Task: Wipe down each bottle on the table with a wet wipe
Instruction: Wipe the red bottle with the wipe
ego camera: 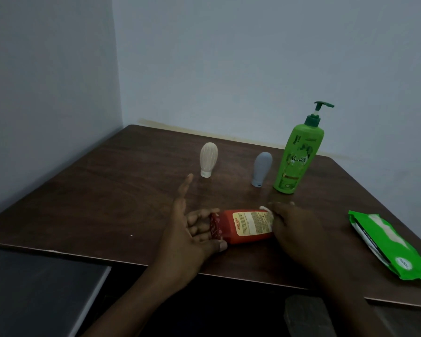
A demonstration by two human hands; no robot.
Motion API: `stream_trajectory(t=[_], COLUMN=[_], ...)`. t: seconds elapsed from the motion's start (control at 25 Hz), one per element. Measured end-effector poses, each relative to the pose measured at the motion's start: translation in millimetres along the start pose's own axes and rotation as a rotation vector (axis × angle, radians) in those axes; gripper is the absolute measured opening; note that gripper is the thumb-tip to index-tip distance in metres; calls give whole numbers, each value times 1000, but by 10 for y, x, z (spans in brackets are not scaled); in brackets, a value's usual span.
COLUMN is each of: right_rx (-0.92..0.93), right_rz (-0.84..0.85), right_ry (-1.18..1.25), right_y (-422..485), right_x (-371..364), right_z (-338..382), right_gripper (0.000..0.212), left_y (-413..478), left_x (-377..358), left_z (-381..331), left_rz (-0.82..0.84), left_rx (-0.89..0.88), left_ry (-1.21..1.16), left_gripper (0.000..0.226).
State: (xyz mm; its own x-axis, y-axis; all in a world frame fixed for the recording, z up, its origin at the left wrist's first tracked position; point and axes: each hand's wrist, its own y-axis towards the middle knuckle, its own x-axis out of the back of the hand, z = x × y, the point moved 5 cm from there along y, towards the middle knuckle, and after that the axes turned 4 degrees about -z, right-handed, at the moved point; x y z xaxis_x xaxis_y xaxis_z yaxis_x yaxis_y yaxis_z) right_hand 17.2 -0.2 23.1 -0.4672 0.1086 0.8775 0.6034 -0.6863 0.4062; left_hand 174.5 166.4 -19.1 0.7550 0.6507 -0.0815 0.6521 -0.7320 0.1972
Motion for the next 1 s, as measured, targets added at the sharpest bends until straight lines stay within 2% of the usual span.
stream_trajectory(t=[0.16,0.24,0.32,0.48,0.56,0.68,0.76,0.88,1.0], right_rx=[233,294,265,15,11,213,266,73,-116], right_rz=[48,36,-3,-37,-56,-89,-121,-118,-25], right_ry=[216,257,256,77,107,382,505,676,1108], right_y=[-239,-273,-233,-92,-95,-265,-291,-141,-118], right_x=[-129,-106,-51,117,176,251,309,372,361], right_z=[687,834,651,26,15,433,564,361,242], right_gripper=[47,50,48,29,26,37,39,30,31], left_y=[-62,-106,-148,-199,-220,-246,-233,-130,9], left_x=[-31,-49,-66,-98,-134,-207,-232,-276,-390], left_z=[-12,-26,-35,-92,-158,-357,-558,-942,-1247], left_rz=[-10,-25,-25,3,24,89,119,157,159], left_rx=[-26,-62,-120,-270,-341,-451,-533,-620,-690], left_ry=[4,-4,49,219,288,356,399,484,536], left_gripper=[134,131,127,122,121,124,126,127,123])
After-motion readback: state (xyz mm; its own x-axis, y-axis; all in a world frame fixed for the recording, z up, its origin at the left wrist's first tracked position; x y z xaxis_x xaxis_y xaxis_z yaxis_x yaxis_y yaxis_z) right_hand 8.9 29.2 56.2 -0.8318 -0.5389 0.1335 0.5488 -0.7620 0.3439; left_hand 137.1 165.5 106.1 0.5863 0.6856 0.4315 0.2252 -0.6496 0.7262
